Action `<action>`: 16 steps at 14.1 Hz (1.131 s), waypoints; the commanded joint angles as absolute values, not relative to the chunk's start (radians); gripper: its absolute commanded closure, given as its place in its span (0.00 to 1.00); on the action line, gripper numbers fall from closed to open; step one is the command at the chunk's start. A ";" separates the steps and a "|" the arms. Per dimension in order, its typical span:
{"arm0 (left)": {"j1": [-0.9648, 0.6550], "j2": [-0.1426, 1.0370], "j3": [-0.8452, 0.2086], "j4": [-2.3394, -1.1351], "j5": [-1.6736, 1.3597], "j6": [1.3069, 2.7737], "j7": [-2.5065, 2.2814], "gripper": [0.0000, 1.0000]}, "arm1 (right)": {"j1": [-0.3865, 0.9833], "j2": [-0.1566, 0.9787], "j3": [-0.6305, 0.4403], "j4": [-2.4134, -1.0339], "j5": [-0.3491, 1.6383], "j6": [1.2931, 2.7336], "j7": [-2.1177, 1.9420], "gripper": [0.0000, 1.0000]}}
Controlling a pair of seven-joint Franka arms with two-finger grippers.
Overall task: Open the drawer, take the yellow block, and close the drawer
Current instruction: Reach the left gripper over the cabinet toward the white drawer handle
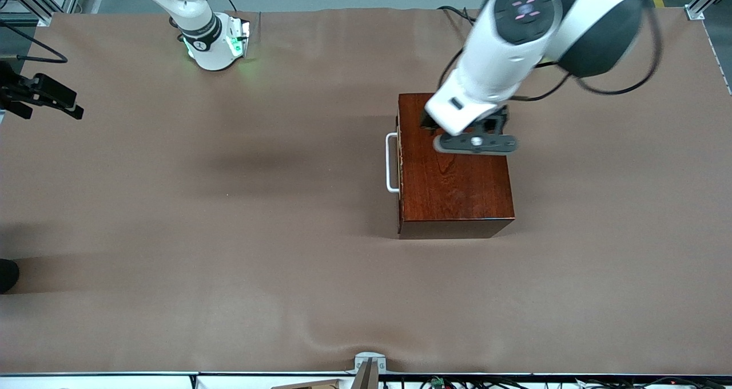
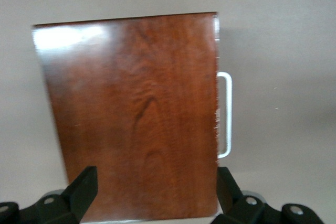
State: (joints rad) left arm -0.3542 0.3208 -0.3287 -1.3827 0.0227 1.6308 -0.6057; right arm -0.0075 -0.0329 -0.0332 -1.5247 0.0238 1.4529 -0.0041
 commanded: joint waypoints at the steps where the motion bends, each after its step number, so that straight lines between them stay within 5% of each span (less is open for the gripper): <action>1: -0.423 0.411 -0.313 -1.307 0.051 1.669 -0.675 0.00 | -0.031 -0.028 -0.018 -1.505 0.034 1.440 0.003 0.00; 8: -0.543 0.540 -0.282 -1.253 0.100 1.772 -0.819 0.00 | -0.031 -0.028 -0.018 -1.505 0.031 1.440 0.003 0.00; 16: -0.839 0.667 -0.005 -1.200 0.098 1.827 -0.862 0.00 | -0.031 -0.028 -0.018 -1.505 0.034 1.440 0.006 0.00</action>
State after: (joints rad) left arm -0.7860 0.6233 -0.0584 -1.2461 0.0748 1.8251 -0.8479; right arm -0.0076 -0.0329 -0.0332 -1.5241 0.0238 1.4529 -0.0041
